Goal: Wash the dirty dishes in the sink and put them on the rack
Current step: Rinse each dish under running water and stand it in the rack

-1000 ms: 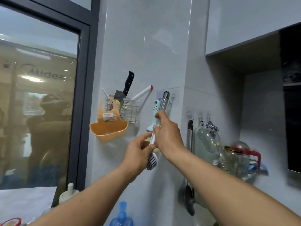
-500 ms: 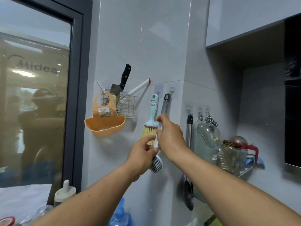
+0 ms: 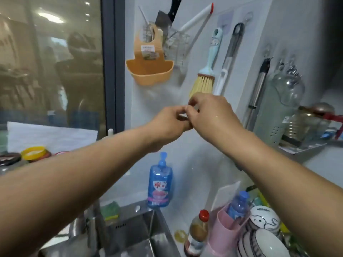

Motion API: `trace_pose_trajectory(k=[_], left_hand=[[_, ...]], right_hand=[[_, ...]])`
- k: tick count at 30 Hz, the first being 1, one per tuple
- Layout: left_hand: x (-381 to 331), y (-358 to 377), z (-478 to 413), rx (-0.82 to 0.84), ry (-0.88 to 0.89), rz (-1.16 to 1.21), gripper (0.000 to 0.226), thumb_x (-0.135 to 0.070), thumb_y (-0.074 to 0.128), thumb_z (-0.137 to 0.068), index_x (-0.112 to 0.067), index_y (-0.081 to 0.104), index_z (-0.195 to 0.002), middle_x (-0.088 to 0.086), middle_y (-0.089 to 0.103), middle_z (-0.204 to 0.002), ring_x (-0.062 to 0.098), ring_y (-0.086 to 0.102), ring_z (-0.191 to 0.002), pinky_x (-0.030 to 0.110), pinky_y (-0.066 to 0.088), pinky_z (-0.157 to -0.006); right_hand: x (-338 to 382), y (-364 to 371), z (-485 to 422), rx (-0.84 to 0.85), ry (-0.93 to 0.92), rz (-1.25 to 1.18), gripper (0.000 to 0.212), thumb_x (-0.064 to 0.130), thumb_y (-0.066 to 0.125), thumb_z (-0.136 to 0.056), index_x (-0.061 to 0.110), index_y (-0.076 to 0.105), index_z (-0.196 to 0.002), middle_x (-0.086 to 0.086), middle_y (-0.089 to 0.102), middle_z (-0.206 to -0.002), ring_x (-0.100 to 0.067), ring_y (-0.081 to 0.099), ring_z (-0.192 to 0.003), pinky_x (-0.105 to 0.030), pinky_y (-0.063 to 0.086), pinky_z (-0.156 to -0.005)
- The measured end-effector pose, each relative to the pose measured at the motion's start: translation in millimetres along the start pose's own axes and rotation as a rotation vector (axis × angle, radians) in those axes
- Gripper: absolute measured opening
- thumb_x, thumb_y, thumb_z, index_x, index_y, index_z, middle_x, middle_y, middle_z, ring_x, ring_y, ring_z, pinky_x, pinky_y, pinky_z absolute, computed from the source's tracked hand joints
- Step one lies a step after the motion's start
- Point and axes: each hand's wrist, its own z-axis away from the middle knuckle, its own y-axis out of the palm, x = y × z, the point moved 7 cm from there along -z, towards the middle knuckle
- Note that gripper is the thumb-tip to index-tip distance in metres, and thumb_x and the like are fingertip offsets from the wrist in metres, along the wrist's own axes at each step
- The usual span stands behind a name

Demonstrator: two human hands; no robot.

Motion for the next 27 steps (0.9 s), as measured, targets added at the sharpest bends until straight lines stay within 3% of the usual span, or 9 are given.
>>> trace_pose_trajectory(k=[1,3,7,9,13,15,19,22,27], left_hand=[[55,-16,58,-0.019,-0.187,-0.006,0.019,-0.010,0.067,-0.096,-0.023,0.070,-0.108,-0.002,0.077,-0.096,0.004,0.072,-0.090,0.018,0.057,-0.081],[65,-33,85,0.004,-0.233,0.064,0.023,-0.014,0.068,-0.097,-0.024,0.070,-0.117,0.002,0.077,-0.104,0.013,0.074,-0.098,0.029,0.059,-0.089],[116,-64,166,-0.149,-0.410,0.201,0.018,-0.010,0.067,-0.096,-0.016,0.070,-0.113,0.011,0.078,-0.104,0.022,0.075,-0.097,0.037,0.061,-0.091],[143,-77,203,-0.279,-0.473,0.276,0.016,-0.004,0.064,-0.097,-0.011,0.069,-0.110,0.016,0.077,-0.103,0.023,0.074,-0.090,0.037,0.061,-0.089],[191,-85,271,-0.486,-0.555,0.396,0.016,0.001,0.059,-0.097,-0.006,0.069,-0.109,0.016,0.077,-0.094,0.020,0.073,-0.082,0.032,0.062,-0.083],[222,-82,305,-0.591,-0.625,0.469,0.016,0.002,0.058,-0.098,-0.004,0.069,-0.108,0.014,0.076,-0.087,0.019,0.072,-0.077,0.028,0.063,-0.076],[302,-56,368,-0.702,-0.919,0.606,0.015,-0.002,0.056,-0.101,-0.003,0.066,-0.112,0.010,0.074,-0.082,0.018,0.069,-0.071,0.029,0.061,-0.071],[362,-32,415,-0.726,-1.183,0.730,0.018,-0.009,0.054,-0.104,-0.005,0.064,-0.118,0.010,0.072,-0.085,0.018,0.068,-0.068,0.033,0.062,-0.068],[427,-8,459,-0.865,-1.356,0.854,0.015,-0.010,0.051,-0.105,-0.004,0.063,-0.112,0.009,0.067,-0.071,0.017,0.064,-0.055,0.026,0.057,-0.051]], right_hand=[[22,55,35,0.146,-0.003,-0.139,0.017,0.035,0.055,-0.098,0.026,0.068,-0.101,-0.002,0.067,-0.087,-0.025,0.062,-0.079,-0.037,0.053,-0.070],[24,64,50,0.156,-0.011,-0.245,0.017,0.039,0.058,-0.095,0.027,0.071,-0.096,0.000,0.070,-0.081,-0.024,0.067,-0.075,-0.040,0.058,-0.073],[28,138,98,0.322,0.054,-0.453,0.013,0.031,0.063,-0.094,0.024,0.073,-0.087,0.004,0.069,-0.069,-0.018,0.069,-0.065,-0.035,0.058,-0.070],[34,176,129,0.440,0.119,-0.536,0.014,0.025,0.063,-0.094,0.023,0.071,-0.084,0.003,0.066,-0.062,-0.017,0.068,-0.059,-0.030,0.053,-0.063],[44,237,188,0.638,0.266,-0.771,0.013,0.016,0.062,-0.097,0.012,0.071,-0.088,-0.016,0.063,-0.068,-0.020,0.063,-0.052,-0.036,0.061,-0.062],[46,269,217,0.722,0.364,-0.853,0.014,0.012,0.062,-0.098,0.006,0.069,-0.087,-0.012,0.059,-0.066,-0.019,0.058,-0.050,-0.032,0.058,-0.055],[37,337,281,0.918,0.582,-0.874,0.018,0.007,0.058,-0.099,0.009,0.065,-0.082,-0.011,0.057,-0.064,-0.019,0.051,-0.047,-0.028,0.048,-0.048],[34,378,344,1.126,0.730,-0.833,0.029,0.002,0.053,-0.099,0.011,0.061,-0.072,-0.015,0.052,-0.064,-0.019,0.048,-0.045,-0.028,0.044,-0.052],[67,421,412,1.367,0.763,-0.766,0.017,0.006,0.056,-0.101,0.001,0.070,-0.093,-0.011,0.064,-0.065,-0.023,0.062,-0.054,-0.035,0.060,-0.059]])
